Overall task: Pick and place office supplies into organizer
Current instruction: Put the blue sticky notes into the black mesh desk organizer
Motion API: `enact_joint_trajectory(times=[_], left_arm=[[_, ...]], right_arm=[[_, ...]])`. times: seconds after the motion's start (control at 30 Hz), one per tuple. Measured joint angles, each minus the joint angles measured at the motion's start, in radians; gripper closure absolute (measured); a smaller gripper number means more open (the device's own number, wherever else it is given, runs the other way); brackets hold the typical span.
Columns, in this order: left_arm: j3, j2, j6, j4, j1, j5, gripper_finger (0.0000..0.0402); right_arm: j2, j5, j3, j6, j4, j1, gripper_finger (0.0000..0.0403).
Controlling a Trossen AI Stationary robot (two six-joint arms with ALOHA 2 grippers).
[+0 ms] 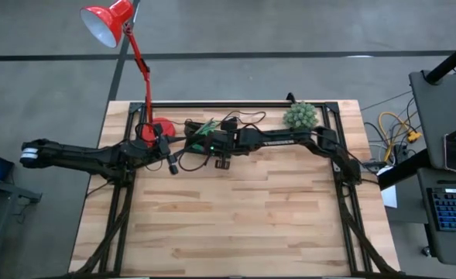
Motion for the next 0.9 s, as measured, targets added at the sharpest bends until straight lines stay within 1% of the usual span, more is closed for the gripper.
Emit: enact_joint_trajectory(times=[0.1,0.3,0.4,0.47,0.6,0.9], left_arm=[[0.000,0.000,0.000,0.000,0.000,-0.004,0.0261],[0.000,-0.005,0.000,0.001,0.000,-0.005,0.0261],[0.000,-0.005,0.000,0.000,0.000,-0.005,0.0261],[0.000,-0.005,0.000,0.000,0.000,-0.005,0.0261],[0.000,-0.003,0.000,-0.001,0.000,-0.005,0.0261],[0.000,-0.004,0.000,-0.005,0.000,-0.005,0.0261]], right_arm=[[0.011,0.001,0.000,-0.001,0.003,-0.006,0.0383],[0.044,0.000,0.001,-0.036,0.079,-0.015,0.0383],[0.048,0.001,0.000,-0.033,0.079,-0.022,0.0381],[0.050,0.006,0.000,-0.018,0.071,-0.027,0.0368],[0.052,0.026,0.000,-0.003,0.072,-0.032,0.0331],[0.052,0.020,0.000,-0.005,0.071,-0.028,0.0248]])
